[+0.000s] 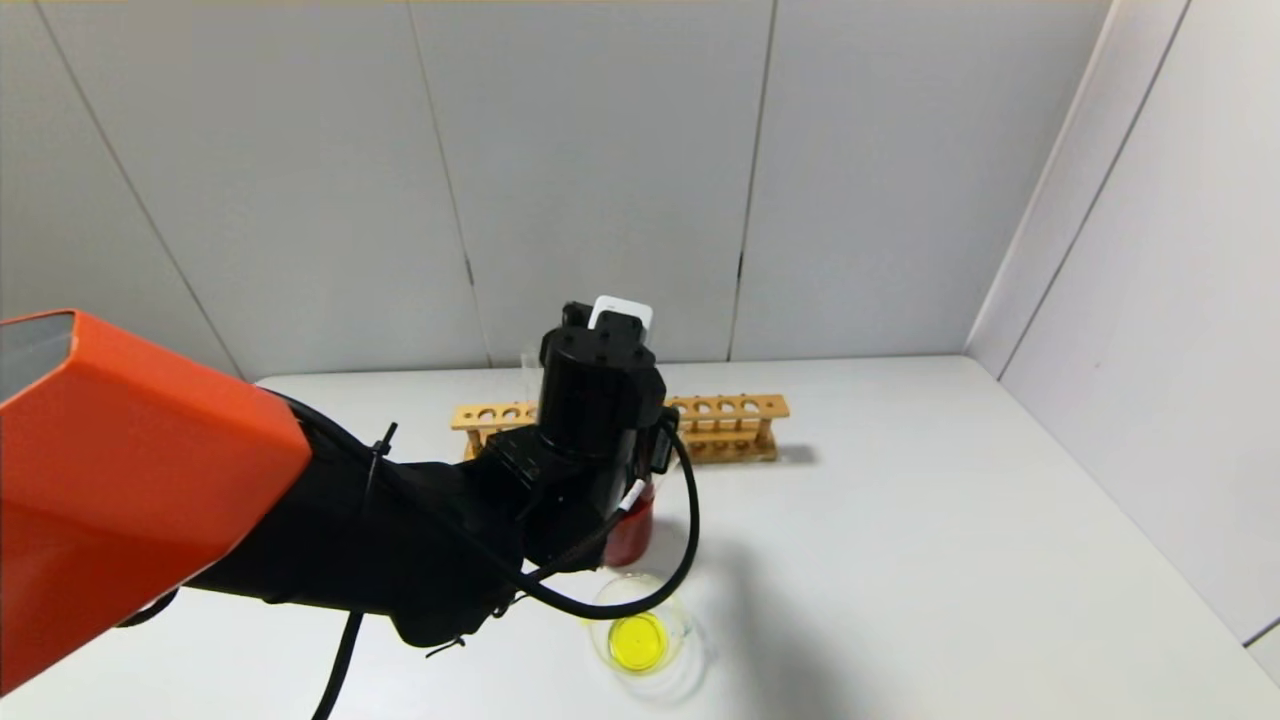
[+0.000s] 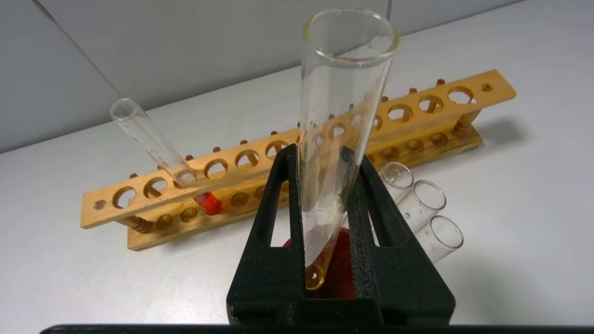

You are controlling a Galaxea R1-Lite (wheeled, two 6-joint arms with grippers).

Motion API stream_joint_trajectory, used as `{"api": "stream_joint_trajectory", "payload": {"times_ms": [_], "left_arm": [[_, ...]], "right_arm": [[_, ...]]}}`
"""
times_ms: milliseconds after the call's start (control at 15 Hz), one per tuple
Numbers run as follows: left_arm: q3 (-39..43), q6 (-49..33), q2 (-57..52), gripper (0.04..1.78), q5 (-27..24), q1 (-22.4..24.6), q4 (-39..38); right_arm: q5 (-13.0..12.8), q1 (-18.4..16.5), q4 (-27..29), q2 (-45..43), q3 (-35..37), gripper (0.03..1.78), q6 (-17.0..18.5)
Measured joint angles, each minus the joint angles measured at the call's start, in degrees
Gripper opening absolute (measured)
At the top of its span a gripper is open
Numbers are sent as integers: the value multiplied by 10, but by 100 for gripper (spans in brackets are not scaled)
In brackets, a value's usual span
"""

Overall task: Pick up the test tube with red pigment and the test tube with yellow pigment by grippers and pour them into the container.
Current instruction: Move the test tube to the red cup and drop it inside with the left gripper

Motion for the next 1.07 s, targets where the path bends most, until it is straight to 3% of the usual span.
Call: {"api": "stream_joint_trajectory", "payload": {"times_ms": [1067], "left_arm": [[53,-18,41,34,1,0,-64]], "right_arm": [[0,0,0,0,0,174,0]]}}
